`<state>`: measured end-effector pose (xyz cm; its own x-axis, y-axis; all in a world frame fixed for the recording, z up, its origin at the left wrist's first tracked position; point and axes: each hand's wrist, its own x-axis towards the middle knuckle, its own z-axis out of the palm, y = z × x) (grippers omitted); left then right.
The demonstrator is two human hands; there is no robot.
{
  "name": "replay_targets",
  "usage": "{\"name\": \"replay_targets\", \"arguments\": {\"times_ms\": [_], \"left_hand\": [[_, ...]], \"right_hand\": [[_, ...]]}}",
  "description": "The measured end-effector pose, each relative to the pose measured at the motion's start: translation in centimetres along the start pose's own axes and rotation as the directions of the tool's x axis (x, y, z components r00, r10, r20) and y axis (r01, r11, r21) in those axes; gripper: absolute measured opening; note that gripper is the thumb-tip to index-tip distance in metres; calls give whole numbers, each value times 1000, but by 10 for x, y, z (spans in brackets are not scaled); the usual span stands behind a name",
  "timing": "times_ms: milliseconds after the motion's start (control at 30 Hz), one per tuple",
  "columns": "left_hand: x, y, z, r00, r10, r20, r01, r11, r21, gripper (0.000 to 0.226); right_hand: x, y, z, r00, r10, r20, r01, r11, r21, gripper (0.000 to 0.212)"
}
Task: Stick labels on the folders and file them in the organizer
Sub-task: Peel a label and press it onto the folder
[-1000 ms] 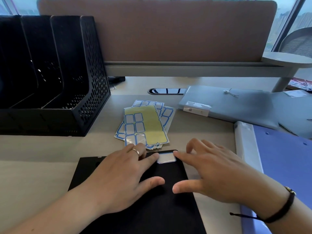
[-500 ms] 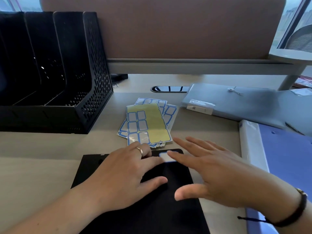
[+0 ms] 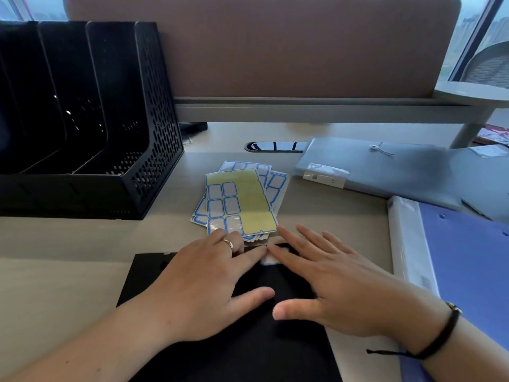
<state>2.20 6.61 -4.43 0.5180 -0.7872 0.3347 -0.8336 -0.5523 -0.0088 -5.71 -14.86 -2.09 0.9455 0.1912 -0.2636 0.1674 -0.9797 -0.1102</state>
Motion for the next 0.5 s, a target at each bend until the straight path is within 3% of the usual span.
{"name": "replay_targets", "arguments": {"times_ms": [233, 500], "left_hand": [[-2, -1, 0, 997, 22, -74, -14, 995, 98, 75], [-3, -4, 0, 993, 96, -71, -94, 995, 24, 53]], "right_hand": [[-5, 15, -7, 993, 116, 13, -116, 993, -20, 102], [-9, -2, -3, 998, 15, 65, -13, 1000, -26, 100]]}}
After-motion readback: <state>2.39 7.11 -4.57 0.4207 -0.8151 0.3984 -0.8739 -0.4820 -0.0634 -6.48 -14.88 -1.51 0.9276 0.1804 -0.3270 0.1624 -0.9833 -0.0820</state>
